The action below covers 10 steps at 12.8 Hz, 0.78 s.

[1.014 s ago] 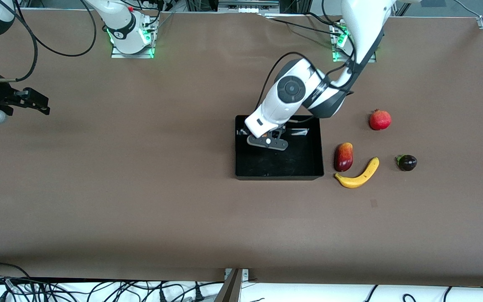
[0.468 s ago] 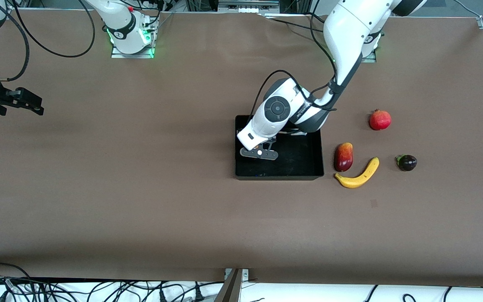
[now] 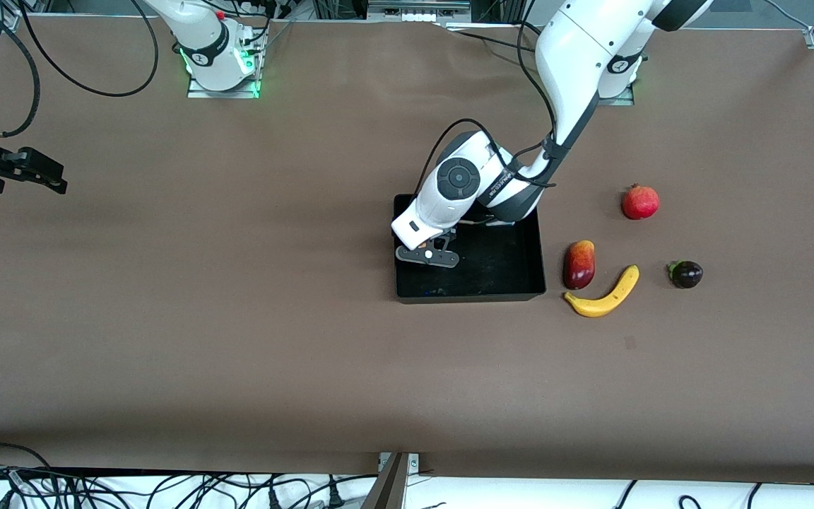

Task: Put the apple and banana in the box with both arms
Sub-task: 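Lower the apple into the black box and open the left gripper, then move the left gripper to the banana and grasp it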

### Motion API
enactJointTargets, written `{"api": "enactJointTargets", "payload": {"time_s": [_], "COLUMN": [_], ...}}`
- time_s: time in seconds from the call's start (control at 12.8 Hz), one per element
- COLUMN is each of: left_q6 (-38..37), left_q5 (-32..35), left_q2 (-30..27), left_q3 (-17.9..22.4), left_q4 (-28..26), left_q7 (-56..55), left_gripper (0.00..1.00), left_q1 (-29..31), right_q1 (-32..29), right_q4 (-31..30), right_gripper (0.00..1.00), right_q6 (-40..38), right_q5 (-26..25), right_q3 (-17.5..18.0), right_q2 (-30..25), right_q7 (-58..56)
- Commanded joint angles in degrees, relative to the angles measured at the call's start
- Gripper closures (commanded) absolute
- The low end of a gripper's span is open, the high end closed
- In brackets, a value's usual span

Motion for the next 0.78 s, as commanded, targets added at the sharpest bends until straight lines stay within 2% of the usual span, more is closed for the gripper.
{"api": "enactJointTargets", "payload": {"time_s": [0.0,0.23,0.47,0.62,0.7], "left_q6": [0.42,-1.15,-15.61,-22.31,-22.17], "left_q5": [2.66,3.72,3.02,3.02,2.84], "left_q2": [1.38,-4.66,-14.50,-19.43,-20.33], "left_q3": [1.20,2.17,-0.19,-2.13,-2.23], "left_q4": [0.85,-2.48,-3.46,-4.86,-6.87], "left_q7": [-0.62,-0.80,0.42,10.12,19.85], "left_gripper": [0.01,0.00,0.00,0.00,0.00], "left_q1": [-0.20,2.78,10.41,17.87,22.52], "right_q1": [-0.77,-0.68,-1.21,-1.30,-1.30], "right_q4": [1.53,1.53,1.44,1.35,1.27], "right_gripper": [0.00,0.00,0.00,0.00,0.00], "right_q6": [-0.43,2.03,1.94,1.77,1.85], "right_q5": [-0.14,-0.50,-0.05,0.03,0.12], "right_q3": [0.11,0.20,-0.24,-0.59,-1.03], "right_q2": [1.02,1.72,1.90,2.16,2.16], "right_q7": [0.28,0.19,0.28,0.28,0.28]}}
